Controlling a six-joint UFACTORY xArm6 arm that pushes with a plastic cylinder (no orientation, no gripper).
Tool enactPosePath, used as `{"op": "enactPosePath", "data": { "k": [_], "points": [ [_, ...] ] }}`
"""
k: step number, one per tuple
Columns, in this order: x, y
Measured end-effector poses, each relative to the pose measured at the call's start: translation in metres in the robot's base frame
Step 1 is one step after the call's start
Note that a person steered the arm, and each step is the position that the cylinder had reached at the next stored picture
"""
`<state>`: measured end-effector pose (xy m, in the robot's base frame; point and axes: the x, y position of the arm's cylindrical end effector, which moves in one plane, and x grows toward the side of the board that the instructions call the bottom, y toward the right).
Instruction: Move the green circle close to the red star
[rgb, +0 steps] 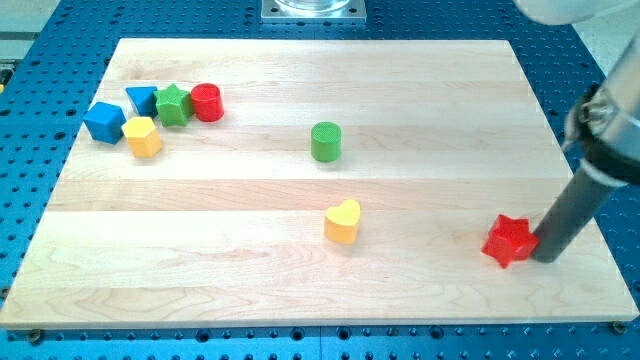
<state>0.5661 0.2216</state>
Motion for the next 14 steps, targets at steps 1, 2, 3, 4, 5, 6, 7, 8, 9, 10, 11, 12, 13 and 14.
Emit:
{"op": "enactPosePath", "data": {
  "k": [1, 2, 3, 4, 5, 6, 7, 8, 9, 10, 11, 12, 13, 14],
  "points": [
    [-0.042, -0.018],
    [-0.108, -0.058],
    [-0.168, -0.108],
    [-0.201, -0.174],
    [-0.127, -0.204],
    [-0.087, -0.206],
    [-0.152, -0.214],
    [-0.179, -0.242],
    [-0.113, -0.266],
    [-0.059, -0.248],
    [-0.043, -0.276],
    [-0.030, -0.213],
    [-0.009, -0.149],
    [0.020, -0.105]
  ]
}}
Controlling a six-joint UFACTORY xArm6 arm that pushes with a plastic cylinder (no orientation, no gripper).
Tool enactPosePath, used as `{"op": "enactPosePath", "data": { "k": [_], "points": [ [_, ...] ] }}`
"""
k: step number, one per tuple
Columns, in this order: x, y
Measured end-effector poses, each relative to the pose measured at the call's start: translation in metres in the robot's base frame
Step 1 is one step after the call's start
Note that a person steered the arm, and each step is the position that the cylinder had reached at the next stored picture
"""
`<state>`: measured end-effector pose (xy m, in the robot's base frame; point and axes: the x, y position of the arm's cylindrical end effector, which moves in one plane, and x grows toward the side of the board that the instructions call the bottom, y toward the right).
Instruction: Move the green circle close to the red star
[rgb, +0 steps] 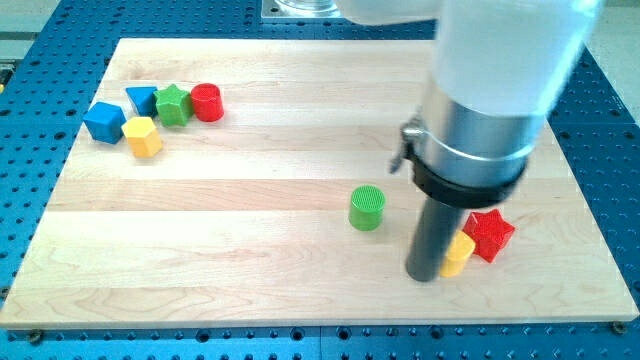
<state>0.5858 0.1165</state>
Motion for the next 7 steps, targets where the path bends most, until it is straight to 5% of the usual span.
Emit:
{"op": "enactPosePath", "data": {
  "k": [1, 2, 3, 6, 7],
  "points": [
    [0.015, 0.016],
    [0.004, -0.088],
    [-0.052, -0.112],
    [-0.096, -0.010],
    [-0.060, 0.009]
  ]
}}
